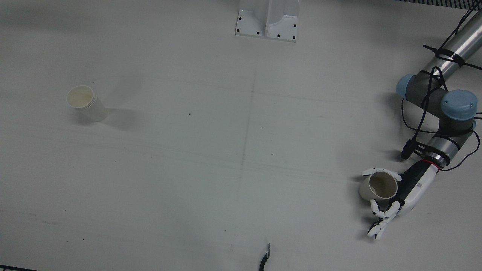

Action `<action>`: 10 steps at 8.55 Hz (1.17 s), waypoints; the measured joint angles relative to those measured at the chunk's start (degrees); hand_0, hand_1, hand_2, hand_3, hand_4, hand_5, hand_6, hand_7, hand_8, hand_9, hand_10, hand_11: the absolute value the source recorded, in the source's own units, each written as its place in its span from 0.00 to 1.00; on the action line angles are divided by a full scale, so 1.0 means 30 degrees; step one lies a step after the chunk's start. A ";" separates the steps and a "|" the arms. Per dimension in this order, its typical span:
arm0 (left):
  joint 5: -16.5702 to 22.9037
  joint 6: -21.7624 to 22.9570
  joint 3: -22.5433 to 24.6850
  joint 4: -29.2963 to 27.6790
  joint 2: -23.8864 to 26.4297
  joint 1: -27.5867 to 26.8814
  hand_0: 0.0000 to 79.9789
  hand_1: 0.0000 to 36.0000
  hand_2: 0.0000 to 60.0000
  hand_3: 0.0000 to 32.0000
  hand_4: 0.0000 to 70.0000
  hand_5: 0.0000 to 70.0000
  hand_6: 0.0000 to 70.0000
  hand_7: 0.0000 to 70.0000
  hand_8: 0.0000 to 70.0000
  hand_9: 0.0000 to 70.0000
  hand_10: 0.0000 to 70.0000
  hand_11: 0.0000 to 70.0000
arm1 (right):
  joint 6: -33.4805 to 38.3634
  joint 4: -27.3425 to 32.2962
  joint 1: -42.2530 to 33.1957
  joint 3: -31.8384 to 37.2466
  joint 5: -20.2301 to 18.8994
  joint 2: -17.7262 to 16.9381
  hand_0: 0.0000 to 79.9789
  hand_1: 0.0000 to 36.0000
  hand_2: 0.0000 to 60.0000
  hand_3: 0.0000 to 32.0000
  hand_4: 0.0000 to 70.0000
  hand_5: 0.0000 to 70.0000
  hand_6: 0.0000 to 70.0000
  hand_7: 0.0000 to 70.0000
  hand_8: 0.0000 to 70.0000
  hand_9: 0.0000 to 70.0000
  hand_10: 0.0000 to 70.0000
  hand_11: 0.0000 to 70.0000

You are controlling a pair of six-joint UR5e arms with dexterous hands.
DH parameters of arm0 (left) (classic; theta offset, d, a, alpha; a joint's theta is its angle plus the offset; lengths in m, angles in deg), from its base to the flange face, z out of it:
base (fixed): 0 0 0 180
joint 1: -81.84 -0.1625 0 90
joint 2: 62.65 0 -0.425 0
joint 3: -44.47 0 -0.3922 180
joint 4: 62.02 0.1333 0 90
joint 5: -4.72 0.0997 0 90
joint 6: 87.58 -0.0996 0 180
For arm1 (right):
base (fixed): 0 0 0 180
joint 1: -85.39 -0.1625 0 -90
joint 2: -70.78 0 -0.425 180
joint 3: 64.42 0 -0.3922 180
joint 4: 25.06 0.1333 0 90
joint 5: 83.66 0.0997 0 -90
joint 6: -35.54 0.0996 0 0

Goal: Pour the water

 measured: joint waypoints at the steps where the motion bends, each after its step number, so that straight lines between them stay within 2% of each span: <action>1: -0.0017 0.0001 -0.0007 0.0042 0.0007 -0.0005 0.61 0.72 0.76 0.00 0.14 1.00 0.03 0.15 0.00 0.01 0.07 0.13 | 0.0000 0.0042 0.0021 0.0166 -0.0011 0.0007 0.56 0.15 0.00 0.00 0.18 0.42 0.18 0.32 0.11 0.20 0.17 0.26; 3: -0.0055 0.0011 -0.0019 0.0166 0.0076 0.0045 0.60 0.71 0.79 0.00 0.14 1.00 0.03 0.16 0.00 0.01 0.07 0.12 | 0.0002 0.0140 0.0093 0.0432 0.0000 0.0025 0.56 0.15 0.00 0.00 0.18 0.42 0.18 0.32 0.11 0.21 0.17 0.26; 4: -0.0044 0.0021 -0.0001 0.0242 0.0161 0.0125 0.60 0.65 0.72 0.00 0.17 1.00 0.03 0.16 0.00 0.01 0.07 0.12 | 0.0012 0.0198 0.0126 0.0595 0.0005 0.0039 0.56 0.15 0.00 0.00 0.18 0.42 0.18 0.31 0.11 0.20 0.17 0.26; 6: -0.0009 0.0671 0.0451 0.1000 0.0245 0.0370 0.59 0.74 0.93 0.00 0.13 1.00 0.03 0.16 0.00 0.01 0.07 0.12 | 0.0036 0.0277 0.0153 0.0808 0.0007 0.0064 0.56 0.15 0.00 0.00 0.18 0.42 0.18 0.31 0.11 0.20 0.17 0.26; 7: 0.0001 0.1181 0.0819 0.1556 0.0246 0.0462 0.59 0.70 0.86 0.00 0.15 1.00 0.03 0.16 0.00 0.01 0.07 0.12 | 0.0044 0.0295 0.0171 0.0890 0.0007 0.0097 0.56 0.15 0.00 0.00 0.18 0.42 0.18 0.32 0.11 0.21 0.17 0.26; 8: 0.0010 0.1687 0.1329 0.2148 0.0232 0.0536 0.60 0.61 0.72 0.00 0.19 1.00 0.03 0.16 0.00 0.01 0.06 0.12 | 0.0052 0.0306 0.0181 0.0954 0.0018 0.0144 0.56 0.15 0.00 0.00 0.18 0.43 0.19 0.32 0.11 0.21 0.17 0.26; 9: 0.0024 0.2144 0.1985 0.2809 0.0202 0.0573 0.59 0.65 0.82 0.00 0.16 1.00 0.03 0.16 0.00 0.01 0.06 0.11 | 0.0067 0.0312 0.0187 0.0983 0.0028 0.0177 0.57 0.17 0.00 0.00 0.19 0.43 0.19 0.32 0.11 0.21 0.17 0.26; 10: 0.0037 0.2624 0.2919 0.3569 0.0169 0.0588 0.59 0.64 0.80 0.00 0.17 1.00 0.03 0.16 0.00 0.01 0.06 0.11 | 0.0069 0.0307 0.0245 0.0992 0.0025 0.0244 0.58 0.19 0.00 0.00 0.20 0.41 0.18 0.31 0.10 0.18 0.16 0.25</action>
